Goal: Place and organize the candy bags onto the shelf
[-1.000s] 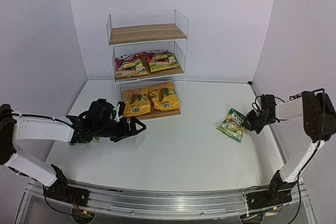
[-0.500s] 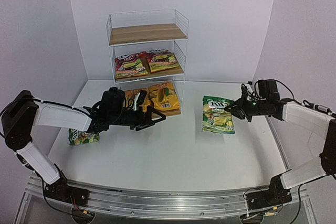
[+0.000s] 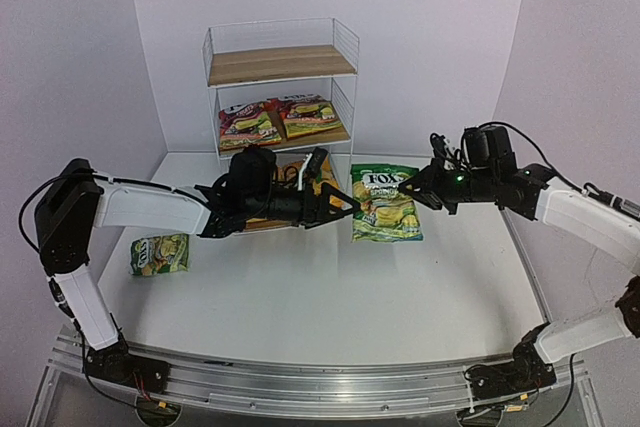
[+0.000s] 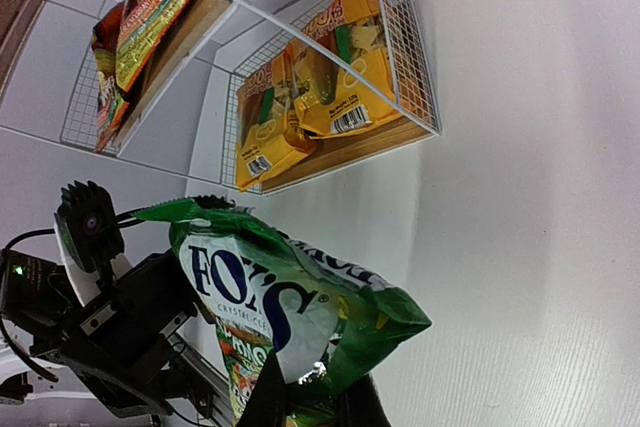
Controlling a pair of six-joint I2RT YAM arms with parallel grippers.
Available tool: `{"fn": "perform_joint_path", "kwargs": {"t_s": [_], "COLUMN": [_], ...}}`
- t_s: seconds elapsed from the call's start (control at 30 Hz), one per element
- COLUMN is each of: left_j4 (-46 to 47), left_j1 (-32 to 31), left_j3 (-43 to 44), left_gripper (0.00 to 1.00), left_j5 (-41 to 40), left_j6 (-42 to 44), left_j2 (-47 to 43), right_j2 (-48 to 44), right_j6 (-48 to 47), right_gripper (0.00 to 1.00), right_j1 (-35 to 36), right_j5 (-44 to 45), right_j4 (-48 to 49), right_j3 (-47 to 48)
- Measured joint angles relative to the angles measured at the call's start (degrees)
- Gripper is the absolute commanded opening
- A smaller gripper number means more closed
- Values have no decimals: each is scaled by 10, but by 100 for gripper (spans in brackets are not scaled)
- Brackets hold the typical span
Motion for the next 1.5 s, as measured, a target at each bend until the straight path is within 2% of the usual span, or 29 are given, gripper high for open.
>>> {"fn": "perform_joint_path", "kwargs": {"t_s": [0.3, 0.5, 0.57, 0.6, 0.67, 0.7, 0.77, 0.8, 0.93, 1.0, 1.03, 1.2, 1.33, 1.5], "left_j4": [-34, -38, -42, -45, -48, -49, -48, -48, -49, -50, -52, -102, -141, -175], "left_j1": [0, -3, -4, -5, -6, -6, -7, -7, -7, -7, -7, -8, -8, -8], "left_j3": [56, 76, 83, 88, 97, 100, 102, 102, 104, 104, 104, 122, 161, 223], "left_gripper": [59, 52, 40, 31, 6, 1, 0, 0, 0, 0, 0, 0, 0, 0], "left_j5": [7, 27, 32, 34, 37, 38, 40, 40, 35, 31, 29, 8, -11, -19], "left_j6": [19, 19, 19, 20, 20, 17, 16, 15, 14, 15, 16, 40, 73, 120], "left_j2": [29, 47, 51, 53, 59, 61, 62, 63, 62, 59, 55, 14, -33, -89], "right_j2": [1, 9, 11, 12, 14, 14, 14, 14, 11, 4, -3, -70, -135, -165], "right_j6": [29, 38, 39, 40, 40, 40, 39, 39, 31, 22, 15, -9, -22, -38], "right_gripper": [0, 0, 0, 0, 0, 0, 10, 17, 56, 80, 89, 93, 94, 94], "right_j1": [16, 21, 21, 21, 22, 22, 22, 23, 23, 23, 23, 23, 23, 23], "right_j5": [24, 25, 24, 23, 23, 22, 21, 21, 22, 24, 27, 71, 149, 233], "right_j4": [12, 23, 25, 26, 31, 34, 38, 40, 45, 50, 51, 59, 63, 56], "right_j3": [14, 15, 16, 17, 19, 20, 22, 22, 22, 22, 22, 6, -26, -53]}}
